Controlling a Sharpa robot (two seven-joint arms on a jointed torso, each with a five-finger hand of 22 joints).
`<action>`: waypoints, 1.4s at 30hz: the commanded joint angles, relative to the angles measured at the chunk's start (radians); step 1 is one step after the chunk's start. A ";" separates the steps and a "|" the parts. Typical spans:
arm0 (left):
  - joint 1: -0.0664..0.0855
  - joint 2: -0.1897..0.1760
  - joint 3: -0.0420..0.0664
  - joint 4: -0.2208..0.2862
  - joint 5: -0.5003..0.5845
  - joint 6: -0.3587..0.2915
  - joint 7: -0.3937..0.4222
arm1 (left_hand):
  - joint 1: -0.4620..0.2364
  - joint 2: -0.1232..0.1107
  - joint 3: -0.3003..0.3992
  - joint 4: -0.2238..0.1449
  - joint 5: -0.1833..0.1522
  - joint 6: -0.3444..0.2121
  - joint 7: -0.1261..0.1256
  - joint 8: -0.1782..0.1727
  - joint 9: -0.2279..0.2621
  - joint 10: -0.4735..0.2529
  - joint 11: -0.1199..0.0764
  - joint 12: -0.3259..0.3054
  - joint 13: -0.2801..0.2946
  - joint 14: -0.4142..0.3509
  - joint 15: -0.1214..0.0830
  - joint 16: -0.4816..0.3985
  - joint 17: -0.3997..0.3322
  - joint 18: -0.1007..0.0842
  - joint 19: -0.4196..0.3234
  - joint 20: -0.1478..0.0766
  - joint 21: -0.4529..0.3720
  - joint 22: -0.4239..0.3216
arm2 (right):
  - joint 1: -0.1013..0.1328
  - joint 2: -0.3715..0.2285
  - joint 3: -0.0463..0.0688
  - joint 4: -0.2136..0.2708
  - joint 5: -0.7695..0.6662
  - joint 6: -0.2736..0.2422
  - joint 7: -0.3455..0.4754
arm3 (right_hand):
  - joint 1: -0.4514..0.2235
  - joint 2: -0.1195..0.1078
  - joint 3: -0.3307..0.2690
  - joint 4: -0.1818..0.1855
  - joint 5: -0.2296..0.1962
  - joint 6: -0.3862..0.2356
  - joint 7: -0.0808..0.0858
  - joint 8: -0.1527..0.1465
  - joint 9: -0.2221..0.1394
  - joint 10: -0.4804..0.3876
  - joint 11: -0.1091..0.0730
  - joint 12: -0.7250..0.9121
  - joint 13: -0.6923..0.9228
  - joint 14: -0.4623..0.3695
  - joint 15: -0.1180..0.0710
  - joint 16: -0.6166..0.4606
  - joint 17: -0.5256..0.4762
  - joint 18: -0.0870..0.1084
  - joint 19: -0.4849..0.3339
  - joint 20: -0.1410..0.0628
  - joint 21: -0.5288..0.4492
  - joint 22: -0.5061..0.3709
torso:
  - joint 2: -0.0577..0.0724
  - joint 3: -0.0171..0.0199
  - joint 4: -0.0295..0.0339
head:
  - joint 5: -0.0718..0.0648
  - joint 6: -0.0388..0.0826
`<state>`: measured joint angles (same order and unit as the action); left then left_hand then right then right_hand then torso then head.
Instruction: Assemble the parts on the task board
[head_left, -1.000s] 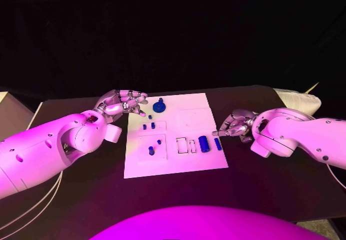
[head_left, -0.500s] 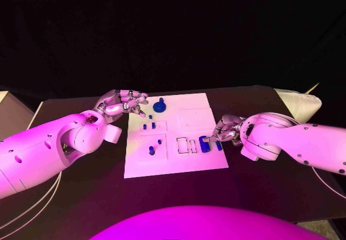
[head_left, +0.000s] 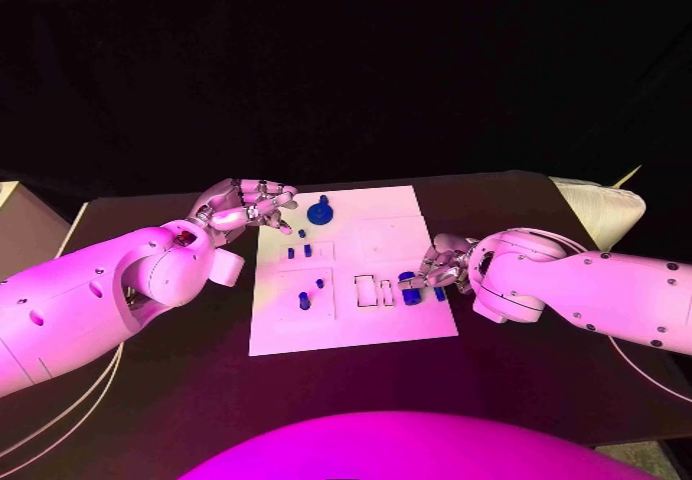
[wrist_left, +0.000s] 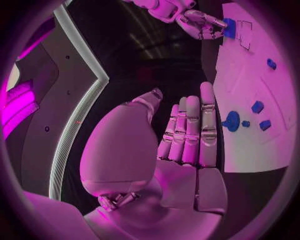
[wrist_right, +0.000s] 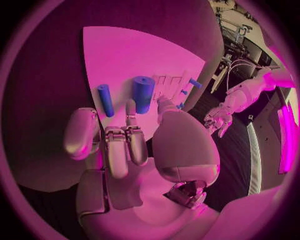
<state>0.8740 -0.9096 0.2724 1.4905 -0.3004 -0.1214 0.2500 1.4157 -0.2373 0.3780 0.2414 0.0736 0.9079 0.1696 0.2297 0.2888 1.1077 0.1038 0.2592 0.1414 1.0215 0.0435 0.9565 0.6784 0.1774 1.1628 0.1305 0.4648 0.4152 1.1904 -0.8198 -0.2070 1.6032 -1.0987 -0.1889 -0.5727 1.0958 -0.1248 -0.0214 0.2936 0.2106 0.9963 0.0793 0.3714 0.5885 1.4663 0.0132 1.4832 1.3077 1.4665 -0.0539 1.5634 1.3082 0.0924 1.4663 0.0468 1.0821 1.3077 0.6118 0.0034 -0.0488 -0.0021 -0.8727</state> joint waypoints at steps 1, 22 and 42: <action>-0.001 -0.001 0.001 0.004 -0.001 0.013 0.008 | 0.011 0.001 -0.006 0.001 0.001 -0.003 -0.002 0.006 0.001 -0.007 0.003 0.005 0.001 -0.009 0.001 0.006 0.001 -0.001 -0.006 0.003 0.002 0.001 | -0.006 0.009 -0.002 -0.012 -0.045 0.048 -0.008 | -0.004 0.009 -0.015 0.000 -0.014 0.001 -0.002 0.006 0.004 0.033 -0.010 -0.006 0.166 0.102 -0.009 0.003 0.252 -0.007 0.015 -0.005 -0.004 0.025 | 0.002 -0.0004 0.0010 | 0.001 0.000; -0.001 -0.008 0.001 0.006 0.006 0.018 -0.001 | 0.016 0.006 -0.008 0.007 0.001 -0.003 -0.002 0.006 0.002 -0.012 0.003 0.007 0.003 -0.016 0.002 0.008 0.000 -0.001 -0.020 0.004 0.014 0.014 | -0.036 0.029 -0.008 -0.023 -0.053 -0.030 -0.012 | 0.146 0.055 0.018 -0.006 0.091 0.005 -0.018 0.049 0.035 0.028 -0.024 -0.022 0.158 0.103 -0.021 0.005 0.256 -0.008 0.017 -0.014 -0.001 0.036 | 0.003 0.0003 0.0013 | 0.004 0.000; -0.001 -0.003 0.000 -0.001 0.012 0.021 -0.006 | 0.023 0.009 -0.008 0.010 0.001 -0.004 -0.001 0.007 0.002 -0.019 0.005 0.007 0.004 -0.026 0.003 0.004 -0.005 -0.002 -0.035 0.006 0.022 0.024 | 0.045 0.001 0.002 0.087 0.216 -0.120 -0.002 | 0.157 0.063 0.064 -0.002 0.147 0.020 -0.026 0.059 0.035 0.034 -0.032 -0.017 0.165 0.104 -0.027 0.006 0.260 -0.009 0.019 -0.020 0.005 0.044 | 0.006 -0.0013 0.0036 | 0.004 0.000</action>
<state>0.8739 -0.9155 0.2723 1.4883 -0.2971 -0.1157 0.2399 1.4279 -0.2252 0.3712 0.2483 0.0736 0.9079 0.1697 0.2297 0.2893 1.0970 0.1073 0.2632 0.1441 1.0038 0.0467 0.9623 0.6749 0.1774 1.1342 0.1341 0.4812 0.4378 1.2351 -0.8218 -0.2049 1.6869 -0.9459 -0.2969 -0.5782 1.2231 -0.0911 0.0325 0.2952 0.3563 0.9991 0.0621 0.4197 0.6153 1.4649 -0.0127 1.4616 1.3081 1.4664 -0.0756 1.5666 1.3079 0.0923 1.4662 0.0323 1.0824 1.3081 0.6168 0.0019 -0.0460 0.0003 -0.8727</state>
